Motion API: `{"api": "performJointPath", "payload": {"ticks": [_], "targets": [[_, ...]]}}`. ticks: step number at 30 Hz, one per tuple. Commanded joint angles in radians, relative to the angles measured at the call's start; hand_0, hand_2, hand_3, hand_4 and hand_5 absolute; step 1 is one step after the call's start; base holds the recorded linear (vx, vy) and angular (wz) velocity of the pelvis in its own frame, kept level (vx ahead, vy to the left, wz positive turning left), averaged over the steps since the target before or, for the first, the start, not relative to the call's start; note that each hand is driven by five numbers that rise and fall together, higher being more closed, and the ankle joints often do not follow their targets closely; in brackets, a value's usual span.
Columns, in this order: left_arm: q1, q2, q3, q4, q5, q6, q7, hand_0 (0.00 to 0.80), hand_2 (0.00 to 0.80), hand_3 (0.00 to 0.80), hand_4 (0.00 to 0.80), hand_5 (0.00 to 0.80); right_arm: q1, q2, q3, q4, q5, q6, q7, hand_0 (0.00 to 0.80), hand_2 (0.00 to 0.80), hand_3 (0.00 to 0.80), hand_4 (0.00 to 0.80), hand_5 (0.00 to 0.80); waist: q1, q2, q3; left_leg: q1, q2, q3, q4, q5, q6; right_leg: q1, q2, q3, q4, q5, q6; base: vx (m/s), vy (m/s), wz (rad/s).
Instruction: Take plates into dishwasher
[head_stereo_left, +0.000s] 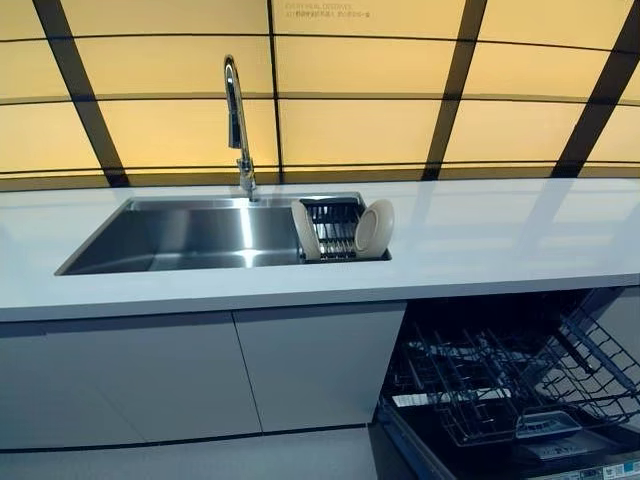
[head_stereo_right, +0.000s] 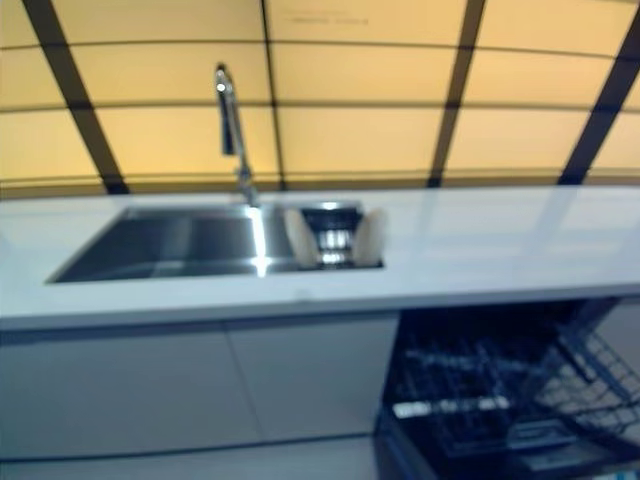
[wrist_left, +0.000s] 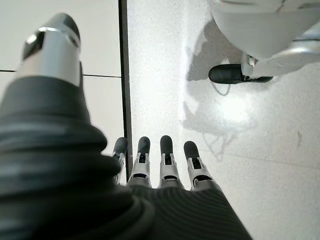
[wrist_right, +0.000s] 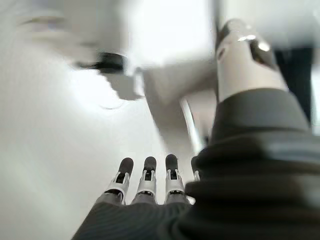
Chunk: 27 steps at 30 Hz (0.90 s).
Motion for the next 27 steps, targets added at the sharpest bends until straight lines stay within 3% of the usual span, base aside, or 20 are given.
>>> {"api": "performJointPath", "payload": {"ticks": [1, 3, 4, 6, 8, 12, 16, 18, 20, 22, 24, 27], "targets": [[-0.062, 0.032, 0.022, 0.032, 0.011, -0.052, 0.009, 0.0, 0.0, 0.0, 0.0, 0.0, -0.061, -0.031, -0.116, -0.022, 0.204, -0.211, -0.265, 0.0, 0.0, 0.0, 0.0, 0.0, -0.021, -0.042, 0.024, -0.003, -0.052, 0.052, 0.069, -0.036, 0.064, 0.005, 0.019, 0.015, 0.101, -0.058, 0.005, 0.062, -0.076, -0.12], [-0.048, 0.028, 0.019, 0.005, 0.013, -0.037, 0.013, 0.0, 0.0, 0.0, 0.0, 0.0, -0.054, -0.055, -0.184, -0.142, 0.139, -0.336, -0.42, 0.0, 0.0, 0.0, 0.0, 0.0, -0.028, -0.039, 0.021, 0.001, -0.043, 0.057, 0.069, -0.037, 0.055, 0.01, 0.026, 0.017, 0.091, -0.057, 0.002, 0.066, -0.07, -0.15], [-0.04, 0.023, 0.016, -0.013, 0.016, -0.026, 0.017, 0.0, 0.0, 0.0, 0.0, 0.0, -0.052, -0.062, -0.197, -0.232, 0.055, -0.362, -0.518, 0.0, 0.0, 0.0, 0.0, 0.0, -0.031, -0.036, 0.02, 0.002, -0.04, 0.057, 0.068, -0.038, 0.051, 0.013, 0.029, 0.018, 0.085, -0.056, -0.001, 0.058, -0.05, -0.1], [-0.022, 0.016, 0.016, -0.048, 0.016, -0.009, 0.025, 0.0, 0.0, 0.0, 0.0, 0.0, -0.048, -0.072, -0.203, -0.427, -0.104, -0.372, -0.681, 0.0, 0.0, 0.0, 0.0, 0.0, -0.039, -0.032, 0.019, 0.003, -0.036, 0.058, 0.067, -0.037, 0.045, 0.013, 0.035, 0.022, 0.074, -0.053, -0.005, 0.038, -0.04, -0.06], [-0.012, 0.01, 0.02, -0.068, 0.024, -0.002, 0.032, 0.0, 0.0, 0.0, 0.0, 0.0, -0.052, -0.088, -0.203, -0.549, -0.218, -0.37, -0.742, 0.0, 0.0, 0.0, 0.0, 0.0, -0.042, -0.031, 0.015, -0.002, -0.033, 0.058, 0.069, -0.038, 0.042, 0.009, 0.04, 0.026, 0.065, -0.05, -0.008, 0.02, -0.055, -0.07], [0.007, 0.001, 0.019, -0.104, 0.048, 0.008, 0.046, 0.0, 0.0, 0.0, 0.0, 0.0, -0.087, -0.173, -0.208, -0.746, -0.363, -0.357, -0.694, 0.0, 0.0, 0.0, 0.0, 0.0, -0.035, -0.039, 0.016, -0.036, -0.027, 0.046, 0.13, -0.053, 0.036, -0.007, 0.042, 0.033, 0.07, -0.053, -0.022, -0.01, -0.089, -0.03], [0.02, -0.002, 0.025, -0.108, 0.077, -0.007, 0.045, 0.0, 0.0, 0.0, 0.0, 0.0, -0.125, -0.237, -0.213, -0.854, -0.332, -0.363, -0.604, 0.0, 0.0, 0.0, 0.0, 0.0, -0.028, -0.055, 0.027, -0.088, -0.044, 0.034, 0.243, -0.078, 0.04, -0.025, 0.03, 0.039, 0.093, -0.055, -0.035, -0.016, -0.075, -0.03], [0.027, -0.002, 0.025, -0.114, 0.075, -0.01, 0.044, 0.0, 0.0, 0.0, 0.0, 0.0, -0.154, -0.267, -0.204, -0.959, -0.3, -0.383, -0.531, 0.0, 0.0, 0.0, 0.0, 0.0, -0.02, -0.058, 0.048, -0.158, -0.058, 0.033, 0.374, -0.052, 0.044, -0.033, 0.024, 0.045, 0.121, -0.066, -0.053, -0.01, -0.064, -0.15], [0.026, -0.002, 0.027, -0.107, 0.077, -0.006, 0.039, 0.0, 0.0, 0.0, 0.0, 0.0, -0.171, -0.274, -0.191, -1.024, -0.288, -0.397, -0.476, 0.0, 0.0, 0.0, 0.0, 0.0, -0.014, -0.054, 0.059, -0.202, -0.071, 0.025, 0.418, -0.039, 0.045, -0.034, 0.022, 0.051, 0.138, -0.075, -0.059, 0.014, 0.0, -0.11], [0.028, -0.012, 0.026, -0.091, 0.085, -0.002, 0.04, 0.0, 0.0, 0.0, 0.0, 0.0, -0.211, -0.271, -0.153, -1.101, -0.293, -0.404, -0.417, 0.0, 0.0, 0.0, 0.0, 0.0, 0.002, -0.036, 0.068, -0.221, -0.103, 0.013, 0.361, -0.032, 0.052, -0.032, 0.026, 0.064, 0.161, -0.095, -0.056, 0.104, 0.061, -0.06], [0.031, -0.013, 0.027, -0.083, 0.088, -0.004, 0.04, 0.0, 0.0, 0.0, 0.0, 0.0, -0.226, -0.271, -0.136, -1.123, -0.295, -0.398, -0.399, 0.0, 0.0, 0.0, 0.0, 0.0, 0.011, -0.03, 0.067, -0.22, -0.112, 0.011, 0.32, -0.024, 0.052, -0.027, 0.028, 0.069, 0.165, -0.105, -0.053, 0.164, 0.067, -0.15], [0.039, -0.019, 0.008, -0.048, 0.082, -0.03, 0.043, 0.0, 0.0, 0.0, 0.0, 0.0, -0.284, -0.26, -0.062, -1.182, -0.299, -0.344, -0.363, 0.0, 0.0, 0.0, 0.0, 0.0, 0.055, 0.001, 0.055, -0.275, -0.123, -0.022, 0.166, 0.077, 0.029, 0.024, 0.048, 0.102, 0.156, -0.14, -0.048, 0.304, 0.091, -0.27]]}}
